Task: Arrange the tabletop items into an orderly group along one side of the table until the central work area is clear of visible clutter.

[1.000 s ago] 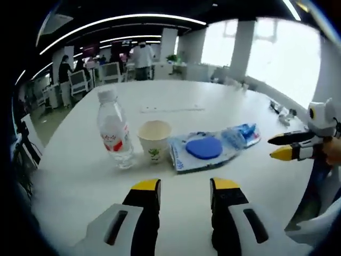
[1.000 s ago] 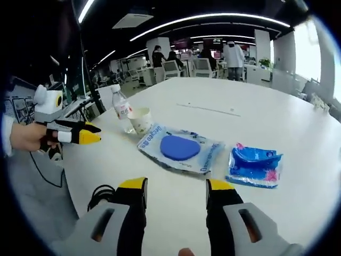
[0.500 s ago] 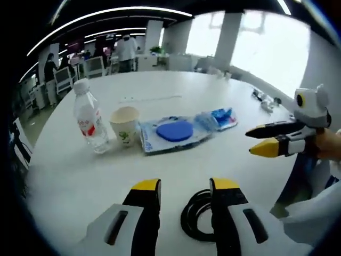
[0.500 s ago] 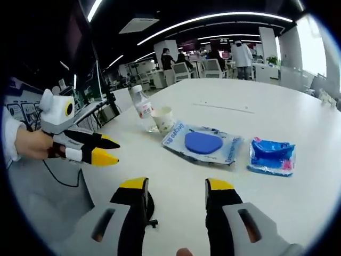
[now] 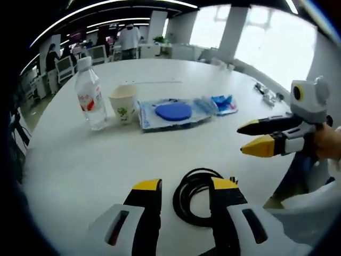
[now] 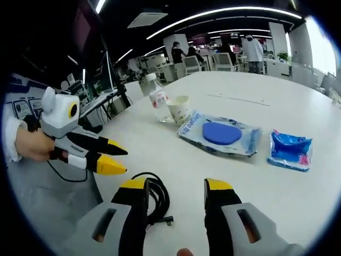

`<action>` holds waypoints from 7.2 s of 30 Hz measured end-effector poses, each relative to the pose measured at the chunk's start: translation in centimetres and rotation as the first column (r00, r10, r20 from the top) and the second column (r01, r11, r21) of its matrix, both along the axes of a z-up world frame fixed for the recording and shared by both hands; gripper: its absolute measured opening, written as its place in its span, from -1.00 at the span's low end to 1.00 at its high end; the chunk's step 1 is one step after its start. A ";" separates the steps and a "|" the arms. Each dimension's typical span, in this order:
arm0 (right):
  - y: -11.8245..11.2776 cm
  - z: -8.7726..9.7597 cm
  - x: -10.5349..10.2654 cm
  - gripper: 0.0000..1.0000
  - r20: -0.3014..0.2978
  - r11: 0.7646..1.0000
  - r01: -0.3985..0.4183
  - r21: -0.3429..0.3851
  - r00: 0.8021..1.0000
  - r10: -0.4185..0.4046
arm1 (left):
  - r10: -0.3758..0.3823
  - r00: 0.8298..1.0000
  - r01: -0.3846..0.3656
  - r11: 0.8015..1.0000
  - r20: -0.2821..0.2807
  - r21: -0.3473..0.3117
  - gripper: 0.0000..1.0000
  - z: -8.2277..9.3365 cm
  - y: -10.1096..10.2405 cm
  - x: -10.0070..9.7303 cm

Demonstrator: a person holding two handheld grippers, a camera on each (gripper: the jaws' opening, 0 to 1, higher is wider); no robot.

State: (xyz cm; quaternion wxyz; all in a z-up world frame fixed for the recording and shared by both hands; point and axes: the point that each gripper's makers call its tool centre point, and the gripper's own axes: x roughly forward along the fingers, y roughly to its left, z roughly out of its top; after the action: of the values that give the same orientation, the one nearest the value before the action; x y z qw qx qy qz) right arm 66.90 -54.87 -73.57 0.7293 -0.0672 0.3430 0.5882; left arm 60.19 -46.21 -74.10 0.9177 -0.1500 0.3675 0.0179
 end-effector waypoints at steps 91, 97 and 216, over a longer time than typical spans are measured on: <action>-5.5 -3.5 5.7 -0.96 -0.087 0.994 0.052 -0.093 0.994 -0.060 | 0.133 0.975 -0.165 0.969 -0.177 -0.183 -0.99 -2.9 -7.7 5.9; -7.2 -3.4 7.5 -0.96 -0.084 0.992 0.086 -0.095 0.992 -0.094 | 0.108 0.978 -0.142 0.971 -0.176 -0.194 -0.99 -2.9 -9.5 7.7; -13.0 -4.5 16.7 -0.08 -0.013 0.989 0.137 0.059 0.991 -0.136 | 0.253 0.967 -0.243 0.935 0.004 -0.260 -0.42 -4.8 -13.2 19.7</action>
State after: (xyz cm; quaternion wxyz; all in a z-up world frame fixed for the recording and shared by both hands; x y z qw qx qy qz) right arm 83.58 -67.84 -78.10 0.7680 -0.0193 0.3323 0.5471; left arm 79.90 -59.38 -78.87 0.8875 -0.3131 0.3278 0.0829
